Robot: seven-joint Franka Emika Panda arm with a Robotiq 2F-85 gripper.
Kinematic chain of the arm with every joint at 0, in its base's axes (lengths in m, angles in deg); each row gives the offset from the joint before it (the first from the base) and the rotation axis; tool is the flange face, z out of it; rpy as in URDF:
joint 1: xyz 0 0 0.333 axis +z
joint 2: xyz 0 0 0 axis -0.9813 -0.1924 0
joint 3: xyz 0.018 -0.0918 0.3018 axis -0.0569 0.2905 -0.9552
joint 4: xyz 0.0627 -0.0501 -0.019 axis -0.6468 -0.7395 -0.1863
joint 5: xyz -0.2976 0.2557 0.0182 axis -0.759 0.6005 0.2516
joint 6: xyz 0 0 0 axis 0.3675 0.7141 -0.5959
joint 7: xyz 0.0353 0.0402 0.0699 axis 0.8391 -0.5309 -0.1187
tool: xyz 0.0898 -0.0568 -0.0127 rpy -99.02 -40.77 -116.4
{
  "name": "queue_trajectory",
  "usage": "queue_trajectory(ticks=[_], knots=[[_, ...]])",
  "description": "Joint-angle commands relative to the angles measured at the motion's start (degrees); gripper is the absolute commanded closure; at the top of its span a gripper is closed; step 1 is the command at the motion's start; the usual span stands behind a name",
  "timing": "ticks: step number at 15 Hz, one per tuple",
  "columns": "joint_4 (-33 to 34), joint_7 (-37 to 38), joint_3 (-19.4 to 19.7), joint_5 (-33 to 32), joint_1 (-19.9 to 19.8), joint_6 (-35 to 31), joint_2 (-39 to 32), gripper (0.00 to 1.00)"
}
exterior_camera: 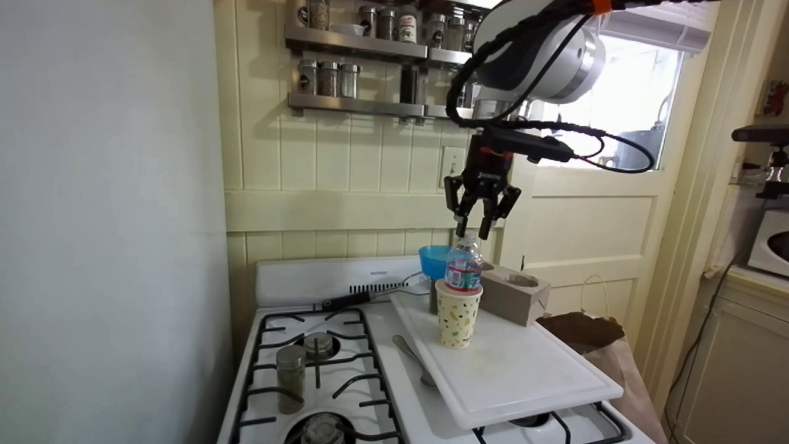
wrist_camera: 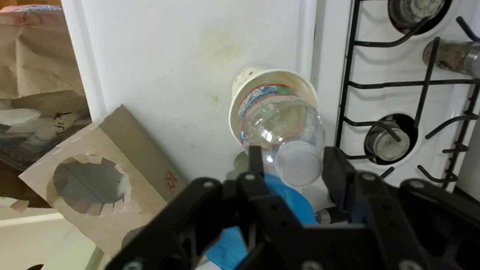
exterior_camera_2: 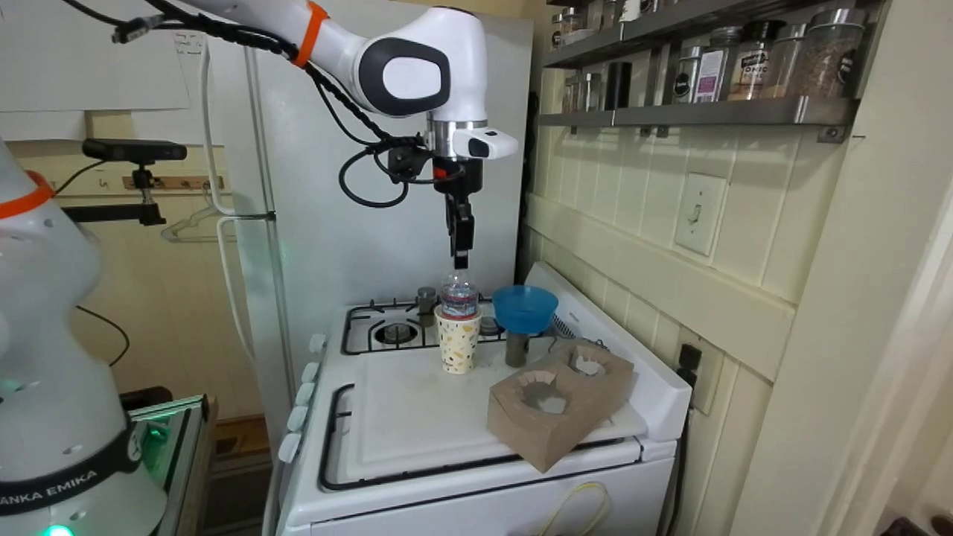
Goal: Take the bottle out of the cup
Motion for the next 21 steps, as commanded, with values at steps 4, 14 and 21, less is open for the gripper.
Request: queue_trajectory(ticks=[4,14,21], knots=[[-0.9,1.4,-0.5,-1.2,0.1,-0.1,0.6,0.92],[-3.1,1.4,-2.0,-4.9,-0.4,10.3,18.8,0.92],[-2.7,4.6,-2.8,-7.4,-3.3,17.1,34.3,0.92]])
